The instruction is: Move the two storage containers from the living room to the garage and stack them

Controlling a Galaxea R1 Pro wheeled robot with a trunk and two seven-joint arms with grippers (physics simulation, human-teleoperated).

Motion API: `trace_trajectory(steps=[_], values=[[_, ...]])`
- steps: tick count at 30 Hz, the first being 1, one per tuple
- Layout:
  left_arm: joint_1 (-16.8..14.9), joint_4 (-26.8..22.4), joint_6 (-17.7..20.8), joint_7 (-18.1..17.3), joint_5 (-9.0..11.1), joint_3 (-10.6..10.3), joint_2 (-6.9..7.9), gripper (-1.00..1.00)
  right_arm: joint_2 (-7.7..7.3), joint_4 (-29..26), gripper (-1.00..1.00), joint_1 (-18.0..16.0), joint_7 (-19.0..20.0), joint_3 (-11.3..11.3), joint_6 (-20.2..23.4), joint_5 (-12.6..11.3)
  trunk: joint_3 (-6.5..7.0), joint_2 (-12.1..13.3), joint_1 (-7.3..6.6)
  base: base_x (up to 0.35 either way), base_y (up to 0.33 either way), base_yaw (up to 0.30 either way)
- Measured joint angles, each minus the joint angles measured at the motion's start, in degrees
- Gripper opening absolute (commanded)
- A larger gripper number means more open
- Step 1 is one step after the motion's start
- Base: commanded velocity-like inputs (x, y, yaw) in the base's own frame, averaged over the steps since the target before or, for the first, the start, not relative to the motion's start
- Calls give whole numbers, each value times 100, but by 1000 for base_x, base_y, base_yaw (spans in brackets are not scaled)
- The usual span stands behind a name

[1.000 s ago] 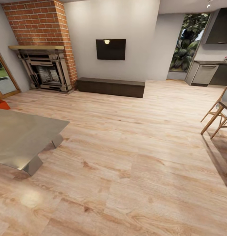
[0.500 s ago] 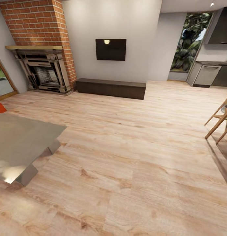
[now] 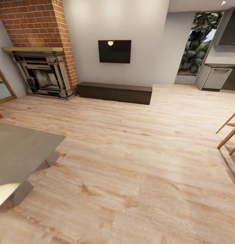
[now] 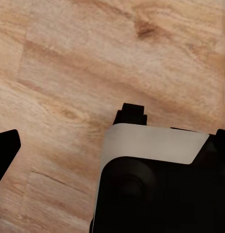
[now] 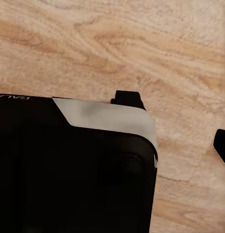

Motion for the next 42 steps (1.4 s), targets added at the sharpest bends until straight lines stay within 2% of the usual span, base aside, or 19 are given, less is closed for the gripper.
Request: trace_trajectory(steps=[42], values=[[26, -4, -18, 2, -3, 0, -19, 100, 0, 0, 100, -2, 0, 6, 0, -7, 0, 0, 0, 322, 0, 0]])
